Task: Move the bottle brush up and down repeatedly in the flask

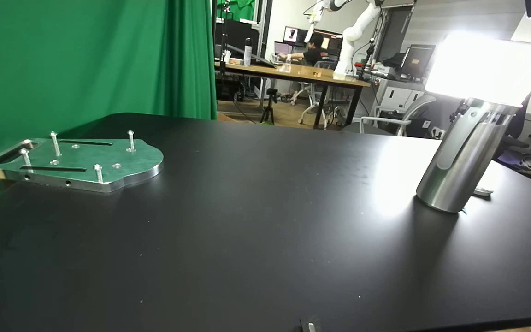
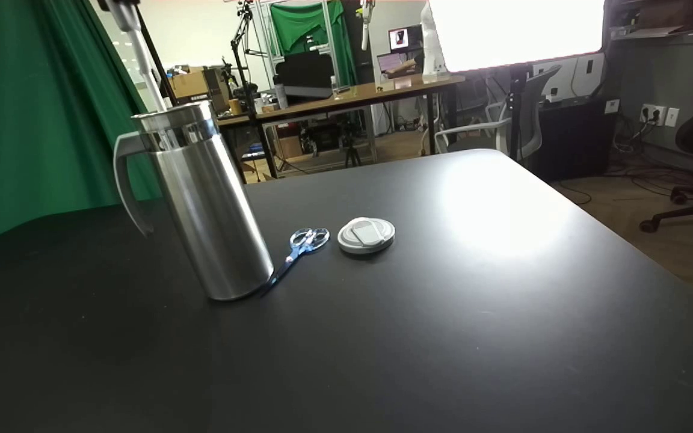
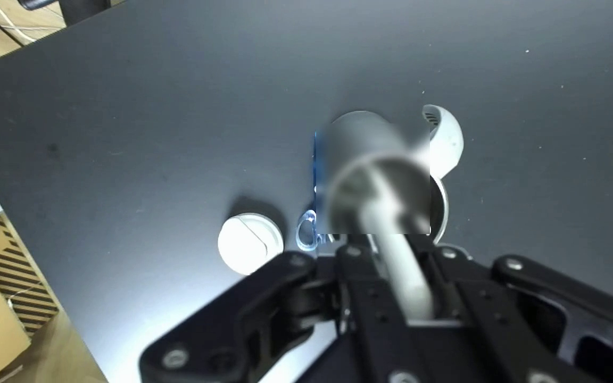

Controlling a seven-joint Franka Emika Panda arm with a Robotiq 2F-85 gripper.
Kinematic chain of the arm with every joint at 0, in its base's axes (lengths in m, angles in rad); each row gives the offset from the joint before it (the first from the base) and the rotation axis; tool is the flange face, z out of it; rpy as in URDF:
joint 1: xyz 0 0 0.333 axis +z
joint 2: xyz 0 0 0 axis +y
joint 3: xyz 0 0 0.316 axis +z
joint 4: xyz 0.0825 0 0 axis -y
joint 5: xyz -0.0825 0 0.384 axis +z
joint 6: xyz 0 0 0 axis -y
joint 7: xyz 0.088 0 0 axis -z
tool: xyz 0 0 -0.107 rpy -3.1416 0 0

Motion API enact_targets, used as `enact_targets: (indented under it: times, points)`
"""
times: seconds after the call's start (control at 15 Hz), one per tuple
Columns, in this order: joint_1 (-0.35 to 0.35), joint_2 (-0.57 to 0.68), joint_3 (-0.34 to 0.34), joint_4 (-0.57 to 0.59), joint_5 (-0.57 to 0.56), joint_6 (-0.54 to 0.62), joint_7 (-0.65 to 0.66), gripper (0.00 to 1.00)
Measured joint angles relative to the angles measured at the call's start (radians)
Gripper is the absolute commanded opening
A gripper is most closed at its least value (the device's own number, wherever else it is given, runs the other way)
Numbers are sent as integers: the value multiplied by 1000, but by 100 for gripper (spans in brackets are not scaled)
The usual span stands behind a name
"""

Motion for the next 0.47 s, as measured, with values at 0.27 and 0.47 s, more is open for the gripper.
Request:
enact_targets:
  times: [0.27,0.47]
  points:
    - [0,-15,9,0,-5,-26,0,81]
    - [2,-18,13,-1,-9,-41,0,76]
